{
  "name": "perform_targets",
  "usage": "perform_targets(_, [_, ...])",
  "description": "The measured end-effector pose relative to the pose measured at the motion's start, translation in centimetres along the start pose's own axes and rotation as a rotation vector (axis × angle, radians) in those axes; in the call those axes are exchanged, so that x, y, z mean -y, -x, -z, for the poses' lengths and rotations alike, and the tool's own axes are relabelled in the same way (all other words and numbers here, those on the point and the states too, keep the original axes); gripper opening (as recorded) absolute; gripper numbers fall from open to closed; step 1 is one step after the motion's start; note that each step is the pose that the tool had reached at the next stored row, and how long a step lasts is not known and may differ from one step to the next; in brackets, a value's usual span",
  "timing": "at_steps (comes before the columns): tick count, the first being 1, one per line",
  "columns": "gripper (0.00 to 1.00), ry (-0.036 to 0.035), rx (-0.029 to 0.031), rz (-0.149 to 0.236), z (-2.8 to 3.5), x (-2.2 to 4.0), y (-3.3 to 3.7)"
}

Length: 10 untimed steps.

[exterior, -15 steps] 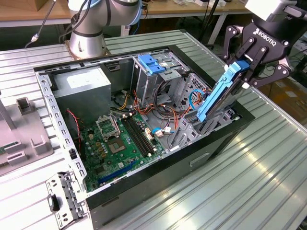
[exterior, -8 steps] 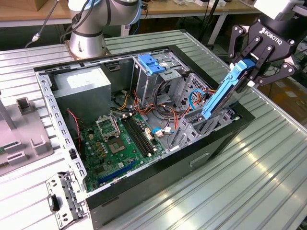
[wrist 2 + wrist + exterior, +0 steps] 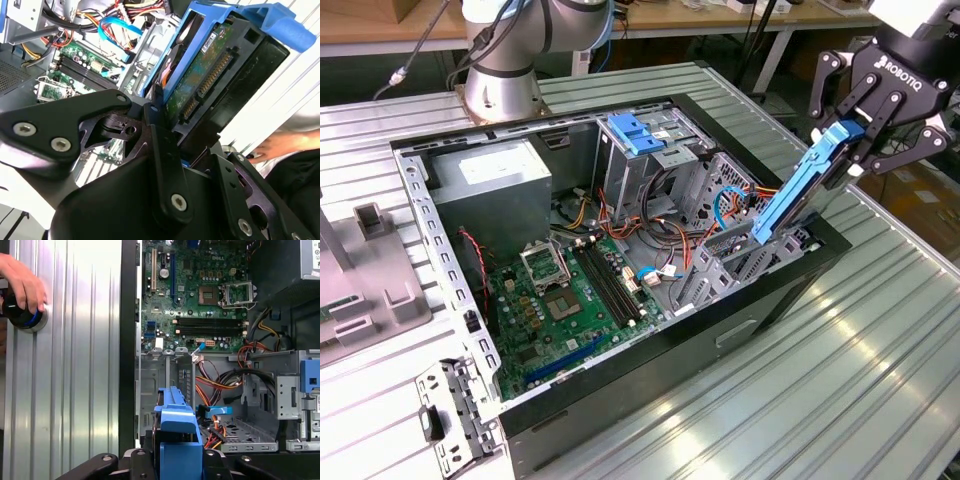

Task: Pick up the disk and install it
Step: 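Pick up the disk, then insert the disk into the insertion slot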

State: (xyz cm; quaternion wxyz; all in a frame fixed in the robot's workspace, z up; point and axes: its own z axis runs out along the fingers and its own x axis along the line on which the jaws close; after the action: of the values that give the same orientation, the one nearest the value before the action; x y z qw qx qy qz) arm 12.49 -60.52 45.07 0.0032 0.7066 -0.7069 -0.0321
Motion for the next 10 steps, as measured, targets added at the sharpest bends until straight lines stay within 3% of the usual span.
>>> perform_targets(10, [0.36, 0.0, 0.0, 0.0, 0.0, 0.06, -0.01])
